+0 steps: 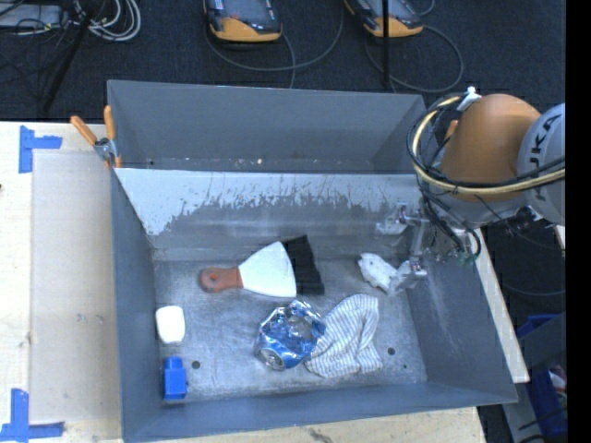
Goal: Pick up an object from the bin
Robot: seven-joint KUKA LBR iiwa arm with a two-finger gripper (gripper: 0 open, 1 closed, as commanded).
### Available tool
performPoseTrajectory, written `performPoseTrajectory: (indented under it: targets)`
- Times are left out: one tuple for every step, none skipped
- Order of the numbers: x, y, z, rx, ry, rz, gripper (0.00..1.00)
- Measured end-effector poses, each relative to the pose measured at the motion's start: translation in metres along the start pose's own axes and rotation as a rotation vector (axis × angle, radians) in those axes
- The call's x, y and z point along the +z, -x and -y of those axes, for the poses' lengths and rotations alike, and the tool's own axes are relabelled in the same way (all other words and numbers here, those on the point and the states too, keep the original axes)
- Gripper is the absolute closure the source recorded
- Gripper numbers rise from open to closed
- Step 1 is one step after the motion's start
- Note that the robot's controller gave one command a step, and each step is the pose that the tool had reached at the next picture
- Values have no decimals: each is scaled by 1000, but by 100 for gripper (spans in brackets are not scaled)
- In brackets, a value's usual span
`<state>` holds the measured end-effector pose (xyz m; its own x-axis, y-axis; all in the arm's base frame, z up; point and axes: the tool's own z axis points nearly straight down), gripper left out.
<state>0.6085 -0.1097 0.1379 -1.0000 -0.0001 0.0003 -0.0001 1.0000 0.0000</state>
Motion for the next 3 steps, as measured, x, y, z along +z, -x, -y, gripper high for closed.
performPoseTrajectory:
  targets:
    - [45,-14,-11,-306,-1,5,0]
    - [62,-23,-11,-415,1,9,0]
    - [62,-23,-12,-426,0,10,0]
